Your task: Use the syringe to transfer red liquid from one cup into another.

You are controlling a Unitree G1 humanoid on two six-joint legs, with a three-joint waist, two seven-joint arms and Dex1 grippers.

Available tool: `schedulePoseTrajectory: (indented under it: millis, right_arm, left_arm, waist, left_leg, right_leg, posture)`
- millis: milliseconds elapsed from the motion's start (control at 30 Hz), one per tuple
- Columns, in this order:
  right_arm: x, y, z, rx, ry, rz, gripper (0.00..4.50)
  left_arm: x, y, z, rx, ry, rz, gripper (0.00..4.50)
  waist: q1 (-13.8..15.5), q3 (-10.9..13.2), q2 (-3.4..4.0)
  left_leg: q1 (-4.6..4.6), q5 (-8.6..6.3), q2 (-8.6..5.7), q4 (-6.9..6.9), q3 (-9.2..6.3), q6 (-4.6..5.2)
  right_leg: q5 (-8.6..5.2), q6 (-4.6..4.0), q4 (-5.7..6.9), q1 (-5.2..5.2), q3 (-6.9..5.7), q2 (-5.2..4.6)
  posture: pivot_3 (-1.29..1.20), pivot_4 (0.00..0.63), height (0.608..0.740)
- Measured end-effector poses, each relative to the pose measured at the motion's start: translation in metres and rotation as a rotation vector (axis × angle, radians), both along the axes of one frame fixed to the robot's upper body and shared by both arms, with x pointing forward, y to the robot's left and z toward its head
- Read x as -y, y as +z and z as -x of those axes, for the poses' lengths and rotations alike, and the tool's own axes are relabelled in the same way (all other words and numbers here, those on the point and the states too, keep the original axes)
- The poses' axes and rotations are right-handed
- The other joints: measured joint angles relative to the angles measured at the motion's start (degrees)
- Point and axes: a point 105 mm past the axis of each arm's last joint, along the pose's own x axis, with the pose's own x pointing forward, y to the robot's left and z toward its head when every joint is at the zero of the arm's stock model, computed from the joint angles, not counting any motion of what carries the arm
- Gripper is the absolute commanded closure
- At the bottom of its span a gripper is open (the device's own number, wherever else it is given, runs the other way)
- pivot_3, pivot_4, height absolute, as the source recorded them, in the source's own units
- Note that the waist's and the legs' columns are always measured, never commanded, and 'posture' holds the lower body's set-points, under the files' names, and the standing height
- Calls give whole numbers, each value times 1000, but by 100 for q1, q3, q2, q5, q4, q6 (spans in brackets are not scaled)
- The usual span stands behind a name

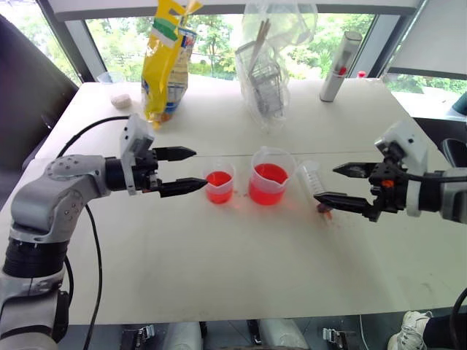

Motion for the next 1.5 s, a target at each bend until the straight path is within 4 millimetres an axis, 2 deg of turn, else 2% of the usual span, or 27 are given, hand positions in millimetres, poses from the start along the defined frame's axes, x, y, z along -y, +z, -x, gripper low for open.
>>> schedulePoseTrajectory:
  millis: [633,933,1067,1167,1300,1500]
  right_arm:
    - [-1,2,-1,8,-9,5,124]
    - [15,-3,-11,-55,-109,47,124]
    - [20,-2,-29,-94,-173,65,124]
    - [27,-9,-46,-155,-243,74,124]
    - [29,-31,-77,-271,-324,71,124]
    - [39,-68,-106,-403,-420,134,124]
  left_arm:
    - [1,3,0,2,-1,15,0]
    - [3,4,0,7,-6,18,0]
    - [10,6,-1,22,-37,3,0]
    - [13,7,-3,34,-53,4,0]
    - [19,4,-7,39,-67,8,0]
    - [20,1,-7,39,-57,7,0]
  waist:
    - [4,0,0]
    - [-8,0,0]
    - [-7,0,1]
    - [-10,0,1]
    - [-8,0,1]
    - [-2,0,3]
  left_leg:
    - [0,0,0,0,0,0]
    - [1,0,0,0,1,0]
    - [1,0,0,2,3,0]
    - [-2,0,-1,0,7,0]
    - [-11,0,-1,0,11,1]
    - [-20,0,-1,1,16,1]
  right_leg:
    - [0,0,0,0,0,-1]
    - [0,0,0,0,1,-2]
    - [0,-2,-1,-2,2,-2]
    - [-1,-3,-4,-6,6,-2]
    - [0,-3,-2,-17,8,1]
    - [2,-2,1,-30,10,0]
  posture:
    - [0,150,739]
    - [0,150,739]
    - [0,150,739]
    - [0,150,739]
    - [0,150,739]
    - [0,150,739]
